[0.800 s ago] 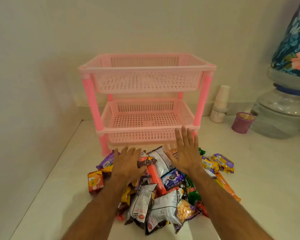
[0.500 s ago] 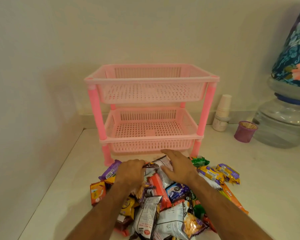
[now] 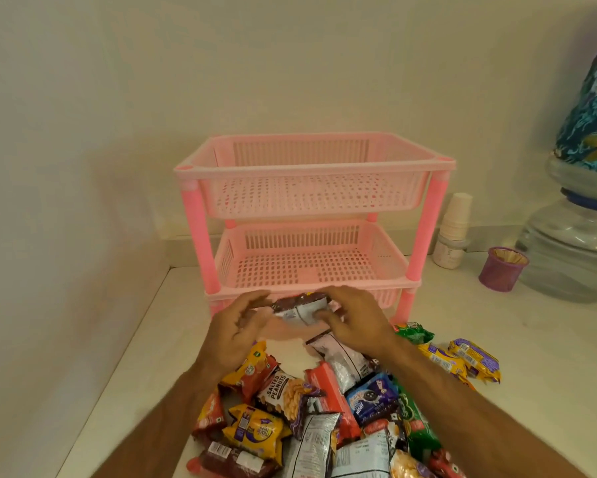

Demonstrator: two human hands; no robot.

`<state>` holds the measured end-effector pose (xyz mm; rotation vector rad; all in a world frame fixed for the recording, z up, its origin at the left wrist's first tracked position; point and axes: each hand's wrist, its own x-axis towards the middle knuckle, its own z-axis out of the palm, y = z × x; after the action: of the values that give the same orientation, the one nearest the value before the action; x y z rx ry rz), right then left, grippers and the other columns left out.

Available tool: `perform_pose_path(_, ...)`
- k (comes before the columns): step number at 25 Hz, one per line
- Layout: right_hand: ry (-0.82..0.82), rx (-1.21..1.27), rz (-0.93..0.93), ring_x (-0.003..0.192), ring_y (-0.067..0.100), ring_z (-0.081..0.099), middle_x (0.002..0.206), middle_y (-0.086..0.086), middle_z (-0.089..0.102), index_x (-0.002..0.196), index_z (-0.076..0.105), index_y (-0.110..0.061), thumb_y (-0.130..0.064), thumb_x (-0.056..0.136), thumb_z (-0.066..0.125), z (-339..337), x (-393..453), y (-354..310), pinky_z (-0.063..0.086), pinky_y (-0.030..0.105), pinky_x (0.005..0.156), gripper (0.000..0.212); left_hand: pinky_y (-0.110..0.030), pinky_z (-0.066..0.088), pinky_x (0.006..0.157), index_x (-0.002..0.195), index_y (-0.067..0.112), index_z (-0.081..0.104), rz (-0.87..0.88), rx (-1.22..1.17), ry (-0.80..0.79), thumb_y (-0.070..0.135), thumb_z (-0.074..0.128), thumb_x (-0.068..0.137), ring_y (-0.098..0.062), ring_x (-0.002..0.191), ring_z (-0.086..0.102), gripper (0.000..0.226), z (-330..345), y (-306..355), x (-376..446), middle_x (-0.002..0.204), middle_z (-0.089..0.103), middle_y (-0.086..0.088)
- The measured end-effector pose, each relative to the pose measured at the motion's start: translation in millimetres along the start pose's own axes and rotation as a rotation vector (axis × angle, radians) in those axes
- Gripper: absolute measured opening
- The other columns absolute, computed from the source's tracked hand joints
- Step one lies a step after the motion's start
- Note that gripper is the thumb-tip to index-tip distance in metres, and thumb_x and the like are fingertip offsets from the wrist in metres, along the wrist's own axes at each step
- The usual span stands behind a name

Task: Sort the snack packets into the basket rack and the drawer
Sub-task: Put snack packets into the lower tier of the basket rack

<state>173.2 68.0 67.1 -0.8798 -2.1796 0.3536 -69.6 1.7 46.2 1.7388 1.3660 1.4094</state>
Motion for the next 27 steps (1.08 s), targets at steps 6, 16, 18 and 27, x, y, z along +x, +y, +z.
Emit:
perform_pose_path(6, 0.276, -0.221, 0.121, 0.074, 0.027, 0.066, 0.089, 0.007, 0.072, 0.11, 0.067, -0.016, -0.017, 0.087, 0.073, -53.4, 53.8, 43.0, 0.054, 0.036, 0.061, 0.024, -0.026, 0.045, 0.064, 0.092, 0.033, 0.06, -0.456, 0.765, -0.374, 0.069, 0.069, 0.068, -0.008, 0.08, 0.061, 0.044, -7.4, -28.2, -0.3, 0.087, 0.062, 0.012)
perform_pose_path(16, -0.255, -0.635, 0.581, 0.086, 0.03, 0.063, 0.101, 0.011, 0.067, 0.1, 0.058, -0.012, -0.021, 0.089, 0.058, -47.3, 81.8, 100.1, 0.045, 0.031, 0.065, 0.014, -0.027, 0.048, 0.066, 0.105, 0.037, 0.053, -0.492, 0.906, -0.341, 0.068, 0.069, 0.058, -0.008, 0.08, 0.059, 0.058, 10.8, -21.4, 5.3, 0.094, 0.062, 0.015)
perform_pose_path(18, -0.228, -0.604, 0.621, 0.092, 0.028, 0.064, 0.104, 0.007, 0.067, 0.105, 0.062, -0.016, -0.024, 0.085, 0.063, -48.3, 79.2, 98.0, 0.048, 0.031, 0.069, 0.022, -0.025, 0.05, 0.07, 0.112, 0.043, 0.052, -0.448, 0.811, -0.256, 0.068, 0.069, 0.058, -0.004, 0.082, 0.059, 0.062, 5.2, -13.6, 8.9, 0.1, 0.062, 0.02)
perform_pose_path(27, -0.111, 0.484, 0.076, 0.106, 0.004, 0.066, 0.123, -0.016, 0.064, 0.128, 0.046, -0.038, -0.049, 0.07, 0.084, 3.4, 56.7, 7.4, 0.06, 0.027, 0.079, 0.07, -0.033, 0.062, 0.07, 0.116, 0.023, 0.064, -0.178, -0.21, 0.22, 0.024, 0.087, 0.072, -0.017, 0.087, 0.072, 0.05, 20.0, 51.1, 52.6, 0.105, 0.069, 0.011)
